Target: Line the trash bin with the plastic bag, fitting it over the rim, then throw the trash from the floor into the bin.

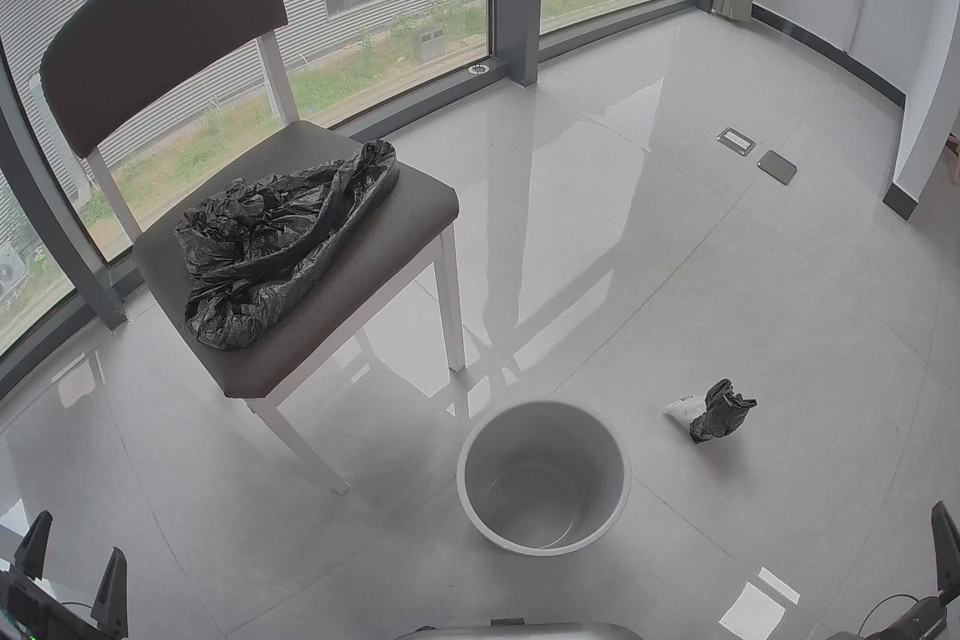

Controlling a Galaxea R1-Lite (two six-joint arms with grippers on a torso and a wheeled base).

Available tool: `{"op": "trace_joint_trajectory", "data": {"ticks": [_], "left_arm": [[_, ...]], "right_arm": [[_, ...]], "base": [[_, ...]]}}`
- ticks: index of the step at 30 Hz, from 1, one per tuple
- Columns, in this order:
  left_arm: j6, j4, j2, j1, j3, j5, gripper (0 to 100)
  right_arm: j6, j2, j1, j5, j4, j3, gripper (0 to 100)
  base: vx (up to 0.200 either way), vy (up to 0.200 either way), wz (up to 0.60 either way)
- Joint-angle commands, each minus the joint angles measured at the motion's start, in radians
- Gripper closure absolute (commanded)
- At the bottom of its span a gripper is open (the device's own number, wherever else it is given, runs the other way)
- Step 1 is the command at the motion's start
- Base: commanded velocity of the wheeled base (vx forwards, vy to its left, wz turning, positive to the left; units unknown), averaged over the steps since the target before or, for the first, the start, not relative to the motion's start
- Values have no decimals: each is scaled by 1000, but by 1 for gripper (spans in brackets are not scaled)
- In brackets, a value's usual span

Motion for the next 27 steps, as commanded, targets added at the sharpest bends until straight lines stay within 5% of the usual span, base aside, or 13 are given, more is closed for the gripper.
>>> {"op": "trace_joint_trajectory", "data": {"ticks": [1,5,10,23,27], "left_arm": [[0,0,-13,0,18,0,0],[0,0,-13,0,16,0,0],[0,0,-13,0,16,0,0],[-8,-16,-15,0,10,8,0],[-26,-57,123,-37,-202,-96,0]], "right_arm": [[-32,69,48,23,60,-71,0],[-60,123,42,21,77,-108,0],[-165,259,-61,18,253,-277,0],[-182,377,-179,-6,316,-346,0],[-234,371,-189,-43,313,-320,0]], "base": [[0,0,0],[0,0,0],[0,0,0],[0,0,0],[0,0,0]]}}
